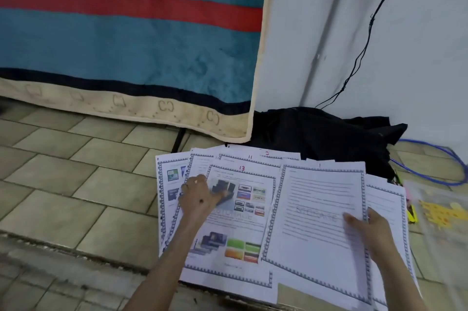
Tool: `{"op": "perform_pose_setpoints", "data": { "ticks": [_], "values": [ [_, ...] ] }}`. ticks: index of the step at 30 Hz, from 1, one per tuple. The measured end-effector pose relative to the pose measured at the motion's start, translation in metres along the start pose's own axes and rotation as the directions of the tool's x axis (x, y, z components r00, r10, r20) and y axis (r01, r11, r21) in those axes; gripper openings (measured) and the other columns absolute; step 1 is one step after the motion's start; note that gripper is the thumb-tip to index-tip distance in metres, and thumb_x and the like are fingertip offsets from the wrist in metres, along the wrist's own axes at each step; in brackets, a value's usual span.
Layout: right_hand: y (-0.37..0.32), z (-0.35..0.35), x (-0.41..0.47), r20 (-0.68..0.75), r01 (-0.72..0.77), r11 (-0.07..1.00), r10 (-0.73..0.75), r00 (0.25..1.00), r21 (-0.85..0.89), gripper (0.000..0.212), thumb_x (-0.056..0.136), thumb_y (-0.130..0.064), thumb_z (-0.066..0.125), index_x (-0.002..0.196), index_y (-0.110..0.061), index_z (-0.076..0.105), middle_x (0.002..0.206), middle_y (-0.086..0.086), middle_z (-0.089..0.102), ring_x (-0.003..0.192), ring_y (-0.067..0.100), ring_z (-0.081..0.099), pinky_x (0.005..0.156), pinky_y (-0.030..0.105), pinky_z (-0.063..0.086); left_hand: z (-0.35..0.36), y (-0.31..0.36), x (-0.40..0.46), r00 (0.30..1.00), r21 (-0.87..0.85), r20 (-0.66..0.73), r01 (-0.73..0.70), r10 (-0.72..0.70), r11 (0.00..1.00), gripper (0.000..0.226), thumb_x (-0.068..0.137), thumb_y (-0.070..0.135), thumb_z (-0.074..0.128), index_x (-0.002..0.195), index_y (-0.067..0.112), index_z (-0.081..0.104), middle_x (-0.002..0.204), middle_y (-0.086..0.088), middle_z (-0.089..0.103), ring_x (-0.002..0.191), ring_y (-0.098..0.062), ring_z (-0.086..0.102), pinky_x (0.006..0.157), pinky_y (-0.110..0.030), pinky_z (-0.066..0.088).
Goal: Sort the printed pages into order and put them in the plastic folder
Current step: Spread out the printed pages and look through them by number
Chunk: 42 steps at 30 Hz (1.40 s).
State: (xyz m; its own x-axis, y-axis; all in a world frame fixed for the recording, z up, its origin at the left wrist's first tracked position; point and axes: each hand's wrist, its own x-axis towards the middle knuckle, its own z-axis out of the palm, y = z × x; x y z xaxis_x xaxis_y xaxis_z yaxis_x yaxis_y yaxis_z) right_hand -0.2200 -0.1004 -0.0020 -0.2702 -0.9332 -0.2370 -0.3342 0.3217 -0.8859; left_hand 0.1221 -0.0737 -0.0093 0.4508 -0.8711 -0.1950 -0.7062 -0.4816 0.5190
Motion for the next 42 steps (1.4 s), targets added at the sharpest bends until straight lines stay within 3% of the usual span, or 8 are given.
{"op": "perform_pose_setpoints", "data": {
  "ticks": [5, 11, 18, 21, 25, 29, 35, 42],
  "values": [
    [0.017, 0.002, 0.003, -0.029, -0.059, 0.997, 0.057, 0.998, -0.057, 0.031, 0.085, -0.002, 0.066, 0.114, 0.005, 0.06, 0.111, 0.023, 0.066, 0.087, 0.029, 0.061, 0.086, 0.045, 0.052, 0.007, -0.001, 0.016, 0.992, 0.066, 0.03, 0.123, -0.125, 0.99, 0.089, 0.064, 0.054, 0.078, 0.128, 0.006, 0.039, 0.129, -0.017, 0.046, 0.119, -0.035, 0.044, 0.093, -0.043, 0.043],
    [0.015, 0.005, 0.002, -0.034, -0.027, 1.0, 0.027, 0.999, 0.01, 0.01, 0.09, -0.008, 0.06, 0.1, -0.006, 0.059, 0.1, 0.013, 0.064, 0.088, 0.024, 0.058, 0.08, 0.034, 0.045, 0.006, -0.008, 0.033, 0.992, -0.117, -0.087, 0.077, -0.088, 0.99, 0.022, 0.082, 0.028, 0.07, 0.096, 0.013, 0.064, 0.1, -0.012, 0.069, 0.09, -0.03, 0.064, 0.08, -0.041, 0.054],
    [0.021, -0.004, 0.007, -0.058, 0.016, 0.999, -0.019, 0.998, -0.052, 0.014, 0.093, -0.013, 0.057, 0.082, -0.005, 0.059, 0.084, 0.011, 0.067, 0.08, 0.029, 0.06, 0.064, 0.029, 0.042, -0.005, -0.013, 0.033, 0.976, -0.104, -0.217, 0.01, -0.032, 0.994, 0.019, 0.091, 0.022, 0.058, 0.097, 0.006, 0.065, 0.098, -0.021, 0.066, 0.09, -0.037, 0.061, 0.075, -0.037, 0.044],
    [0.022, -0.003, 0.005, -0.023, 0.029, 0.997, -0.03, 0.999, -0.065, 0.003, 0.091, -0.008, 0.058, 0.089, -0.008, 0.061, 0.083, 0.002, 0.065, 0.085, 0.025, 0.059, 0.066, 0.028, 0.045, -0.008, -0.015, 0.026, 0.977, -0.305, -0.212, -0.099, 0.034, 0.947, 0.007, 0.091, 0.008, 0.055, 0.086, 0.005, 0.058, 0.078, -0.012, 0.059, 0.08, -0.029, 0.052, 0.063, -0.029, 0.038],
    [0.026, -0.002, 0.007, 0.008, 0.008, 0.995, -0.008, 1.0, -0.096, 0.023, 0.088, 0.002, 0.059, 0.111, 0.002, 0.061, 0.098, 0.01, 0.063, 0.09, 0.026, 0.059, 0.083, 0.036, 0.048, -0.005, -0.015, 0.019, 0.985, -0.493, -0.142, -0.159, 0.102, 0.855, 0.026, 0.087, -0.004, 0.057, 0.074, 0.019, 0.053, 0.072, 0.004, 0.055, 0.074, -0.019, 0.052, 0.056, -0.001, 0.04],
    [0.033, 0.0, 0.012, -0.013, -0.001, 0.997, 0.0, 1.0, -0.075, 0.023, 0.088, 0.001, 0.059, 0.111, 0.003, 0.061, 0.097, 0.013, 0.064, 0.087, 0.027, 0.059, 0.082, 0.038, 0.049, 0.004, -0.016, 0.021, 0.979, -0.44, -0.172, -0.177, 0.11, 0.881, 0.007, 0.087, 0.007, 0.062, 0.088, 0.013, 0.06, 0.085, 0.002, 0.062, 0.085, -0.02, 0.057, 0.068, -0.021, 0.039],
    [0.036, -0.01, 0.018, -0.061, 0.001, 0.992, 0.006, 0.998, 0.126, 0.013, 0.093, -0.009, 0.056, 0.106, -0.008, 0.06, 0.107, 0.016, 0.064, 0.094, 0.03, 0.06, 0.087, 0.041, 0.047, -0.002, -0.011, 0.036, 0.992, -0.242, -0.125, -0.06, 0.03, 0.968, 0.038, 0.09, 0.037, 0.059, 0.081, -0.001, 0.063, 0.081, -0.016, 0.066, 0.078, -0.027, 0.061, 0.062, -0.028, 0.036],
    [0.029, -0.023, 0.026, -0.214, 0.037, 0.973, -0.087, 0.973, -0.228, 0.016, 0.09, -0.004, 0.056, 0.103, 0.006, 0.059, 0.106, 0.028, 0.065, 0.093, 0.037, 0.059, 0.073, 0.035, 0.038, 0.001, 0.0, 0.05, 0.999, -0.195, 0.001, -0.046, 0.048, 0.98, 0.031, 0.084, 0.03, 0.068, 0.093, 0.0, 0.07, 0.098, -0.015, 0.071, 0.089, -0.026, 0.065, 0.07, -0.023, 0.043]
  ]
}}
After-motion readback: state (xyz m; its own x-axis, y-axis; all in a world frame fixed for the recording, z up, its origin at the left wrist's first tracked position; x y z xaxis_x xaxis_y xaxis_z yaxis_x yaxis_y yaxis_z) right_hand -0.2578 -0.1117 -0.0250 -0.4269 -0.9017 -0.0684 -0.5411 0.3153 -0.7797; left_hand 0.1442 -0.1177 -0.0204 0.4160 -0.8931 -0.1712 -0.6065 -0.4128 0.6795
